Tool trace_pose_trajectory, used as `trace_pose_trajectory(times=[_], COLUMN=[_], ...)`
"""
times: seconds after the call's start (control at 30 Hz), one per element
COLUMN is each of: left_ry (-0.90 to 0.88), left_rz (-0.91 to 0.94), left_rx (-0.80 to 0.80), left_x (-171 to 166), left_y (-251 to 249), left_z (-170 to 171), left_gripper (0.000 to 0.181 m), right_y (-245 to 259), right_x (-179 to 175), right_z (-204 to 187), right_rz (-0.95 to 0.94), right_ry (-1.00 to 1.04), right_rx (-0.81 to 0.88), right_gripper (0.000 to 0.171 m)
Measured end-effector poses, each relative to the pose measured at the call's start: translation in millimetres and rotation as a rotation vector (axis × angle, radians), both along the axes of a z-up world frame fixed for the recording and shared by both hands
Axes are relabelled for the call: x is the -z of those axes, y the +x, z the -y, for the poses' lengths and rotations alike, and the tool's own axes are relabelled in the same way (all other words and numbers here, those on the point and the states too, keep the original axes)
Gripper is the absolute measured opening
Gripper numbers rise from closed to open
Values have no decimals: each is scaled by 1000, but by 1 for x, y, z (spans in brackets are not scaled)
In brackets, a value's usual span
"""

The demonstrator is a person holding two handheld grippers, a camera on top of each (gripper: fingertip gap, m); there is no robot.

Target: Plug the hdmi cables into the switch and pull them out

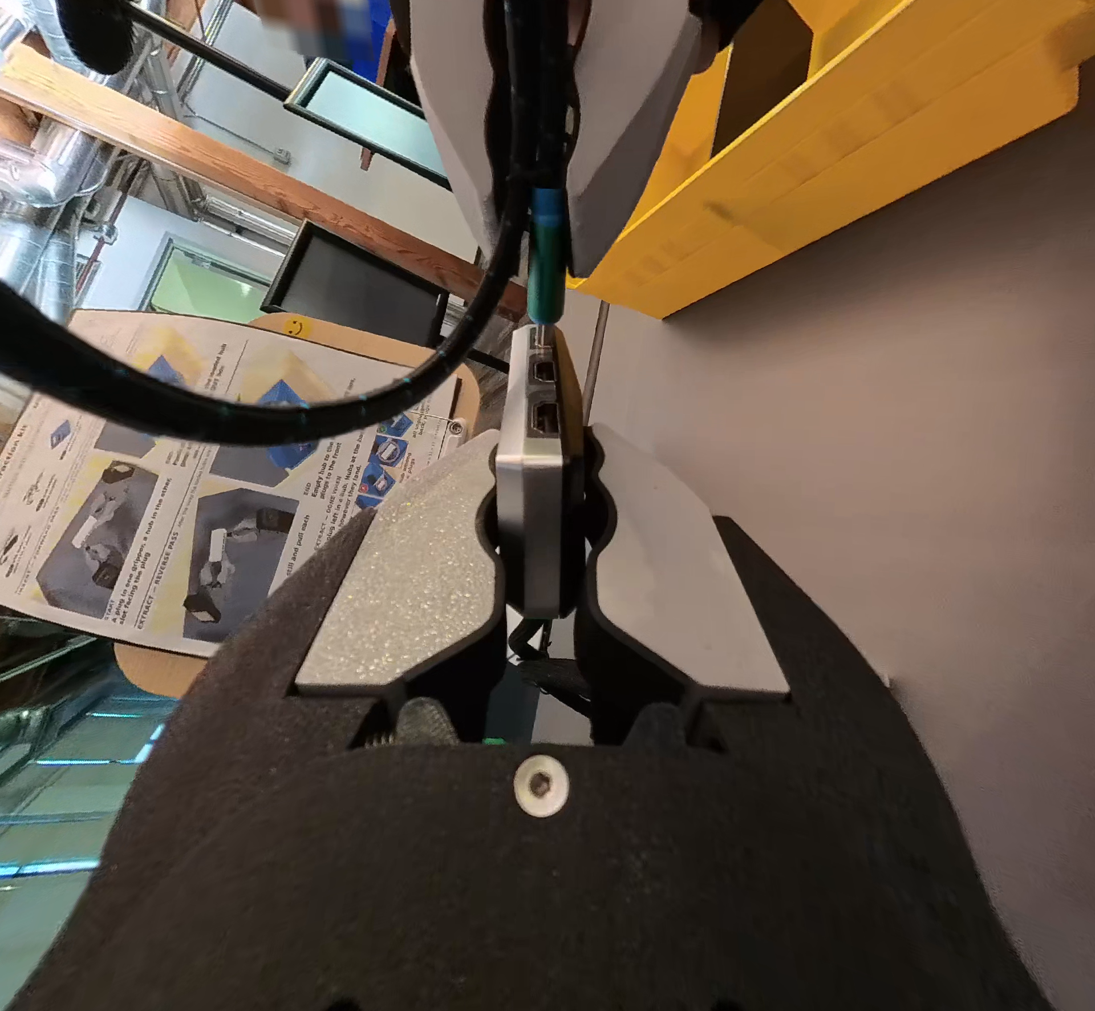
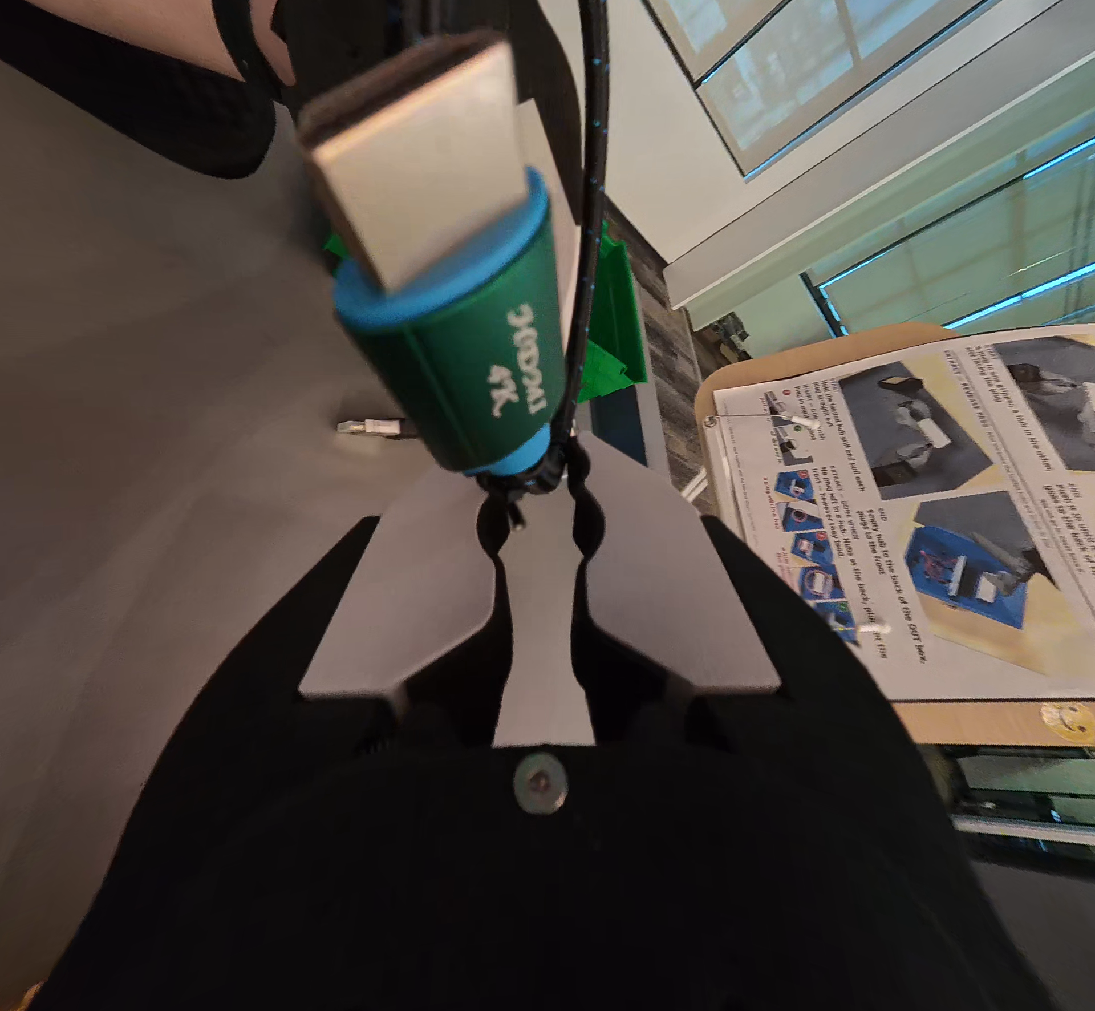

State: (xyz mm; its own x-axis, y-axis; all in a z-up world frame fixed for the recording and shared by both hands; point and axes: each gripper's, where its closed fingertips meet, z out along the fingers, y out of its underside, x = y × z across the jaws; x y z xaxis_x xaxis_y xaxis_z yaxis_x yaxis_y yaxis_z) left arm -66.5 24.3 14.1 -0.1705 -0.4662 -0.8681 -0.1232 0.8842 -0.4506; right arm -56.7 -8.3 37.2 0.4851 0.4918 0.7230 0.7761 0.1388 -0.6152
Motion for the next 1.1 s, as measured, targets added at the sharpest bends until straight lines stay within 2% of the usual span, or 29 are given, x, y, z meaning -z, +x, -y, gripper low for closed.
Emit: trace_pose_trajectory(times=[0.23, 0.77, 0.87, 0.93, 1.03, 1.1], left_ry=[33, -77, -49, -65, -88, -68], left_rz=[-23, 23, 42, 79, 136, 189], left_rx=[70, 96, 57, 25, -63, -143], left_x=[4, -8, -13, -19, -30, -37], left_y=[-5, -7, -6, -5, -4, -5], left_z=[12, 22, 18, 13, -2, -14], left_gripper=[22, 21, 21, 22, 22, 22], right_y=[-7, -10, -7, -5, 3, 6], right_x=[6, -5, -10, -20, -30, -37], right_z=[11, 15, 12, 5, -8, -15], right_rz=[-27, -39, -56, -117, -238, -351], right_ry=[-95, -45, -6, 58, 67, 54], right_rx=[-61, -87, -67, -45, 43, 82], right_gripper=[15, 14, 15, 18, 41, 42])
